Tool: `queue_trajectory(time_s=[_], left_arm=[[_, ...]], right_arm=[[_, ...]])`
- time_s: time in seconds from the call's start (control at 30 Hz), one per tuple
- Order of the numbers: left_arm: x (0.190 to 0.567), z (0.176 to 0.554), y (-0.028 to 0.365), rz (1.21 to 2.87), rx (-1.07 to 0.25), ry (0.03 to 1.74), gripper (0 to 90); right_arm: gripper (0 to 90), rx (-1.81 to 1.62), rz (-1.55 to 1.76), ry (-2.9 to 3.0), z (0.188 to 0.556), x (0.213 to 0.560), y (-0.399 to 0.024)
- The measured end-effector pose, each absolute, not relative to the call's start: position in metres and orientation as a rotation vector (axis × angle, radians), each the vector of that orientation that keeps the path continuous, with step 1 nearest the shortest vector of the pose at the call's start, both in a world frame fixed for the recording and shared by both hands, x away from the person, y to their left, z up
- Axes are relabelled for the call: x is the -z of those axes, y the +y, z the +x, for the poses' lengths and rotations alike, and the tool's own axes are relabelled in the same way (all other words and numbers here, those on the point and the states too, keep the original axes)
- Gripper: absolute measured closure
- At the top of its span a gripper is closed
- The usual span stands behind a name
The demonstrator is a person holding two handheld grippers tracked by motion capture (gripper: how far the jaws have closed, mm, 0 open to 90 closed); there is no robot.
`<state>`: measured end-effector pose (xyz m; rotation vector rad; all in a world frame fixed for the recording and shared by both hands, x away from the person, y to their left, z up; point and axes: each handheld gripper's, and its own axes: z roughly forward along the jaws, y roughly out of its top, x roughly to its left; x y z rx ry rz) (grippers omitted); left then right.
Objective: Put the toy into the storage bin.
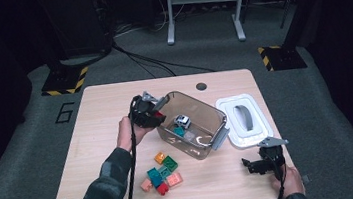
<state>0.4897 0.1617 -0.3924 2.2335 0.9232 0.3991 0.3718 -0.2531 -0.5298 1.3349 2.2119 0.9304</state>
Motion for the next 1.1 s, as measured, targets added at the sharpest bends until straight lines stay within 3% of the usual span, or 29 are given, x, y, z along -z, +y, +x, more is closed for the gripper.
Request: queue_trajectory(time_s=[0.23,0.77,1.1], left_arm=[[0.390,0.483,0.166,2.245,-0.375,0.921,50.1],[0.385,0.437,0.194,2.183,-0.443,0.917,16.9],[0.425,0.395,0.226,2.210,-0.438,0.970,11.3]], right_arm=[[0.0,-0.931,1.328,2.213,0.372,0.530,-0.253],[0.0,-0.931,1.333,2.212,0.372,0.530,-0.253],[0.0,-0.931,1.332,2.213,0.372,0.530,-0.253]])
